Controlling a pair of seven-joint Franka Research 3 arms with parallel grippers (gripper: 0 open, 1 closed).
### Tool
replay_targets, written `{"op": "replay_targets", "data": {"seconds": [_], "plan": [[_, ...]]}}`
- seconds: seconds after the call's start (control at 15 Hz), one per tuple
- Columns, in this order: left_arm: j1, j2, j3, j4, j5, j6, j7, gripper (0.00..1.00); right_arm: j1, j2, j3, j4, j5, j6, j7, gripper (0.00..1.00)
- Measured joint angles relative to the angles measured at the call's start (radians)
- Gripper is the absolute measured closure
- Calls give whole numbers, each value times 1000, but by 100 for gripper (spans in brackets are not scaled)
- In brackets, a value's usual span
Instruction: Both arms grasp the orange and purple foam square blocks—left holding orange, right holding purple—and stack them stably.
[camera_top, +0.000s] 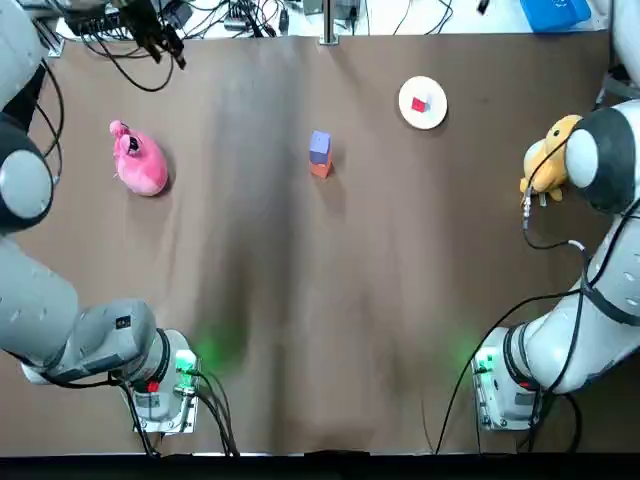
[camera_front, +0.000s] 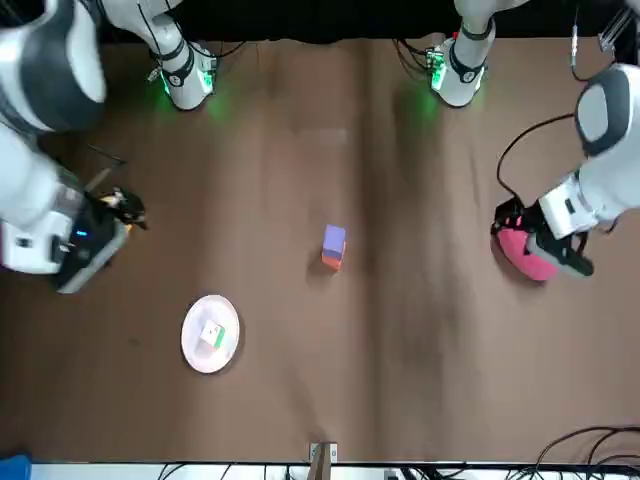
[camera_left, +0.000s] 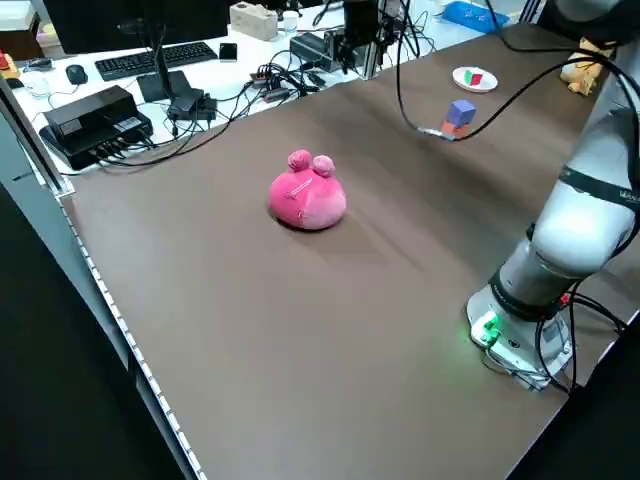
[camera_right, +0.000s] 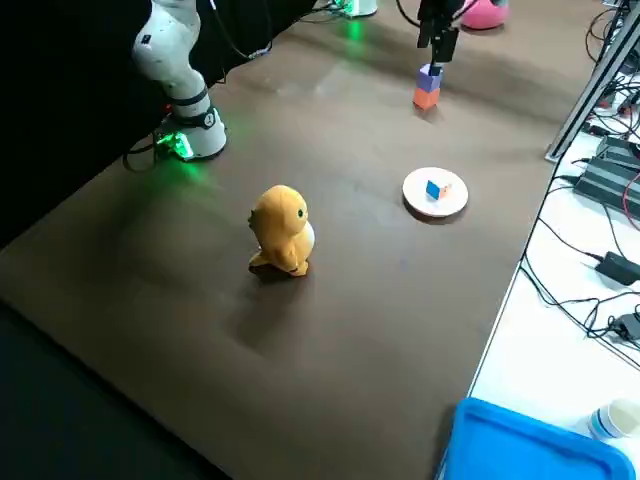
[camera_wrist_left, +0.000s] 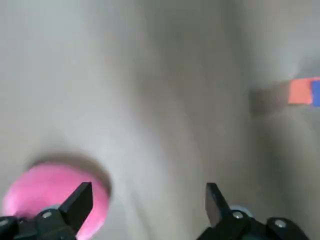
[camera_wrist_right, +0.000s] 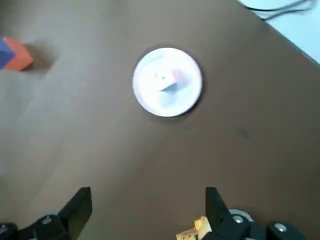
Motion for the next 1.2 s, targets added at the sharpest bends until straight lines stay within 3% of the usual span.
{"op": "replay_targets", "data": {"seconds": [0.27,0.4,0.6,0.87,1.2], "plan": [[-8,-75,-25,165,105,-230,-268,0,-156,-70,62,4,-7,-108,148,0],[-20,-72,-26,255,136,-302,-347,0,-230,-97,95,3,-13,-132,212,0],[-35,-23,-26,336,136,-389,-398,0,-349,-127,193,-2,-42,-137,358,0],[-27,154,-21,457,136,-426,-402,0,-359,-191,246,-71,-97,-107,507,0],[-50,163,-28,497,137,-442,-432,0,-348,-238,253,-231,-106,47,511,0]]}}
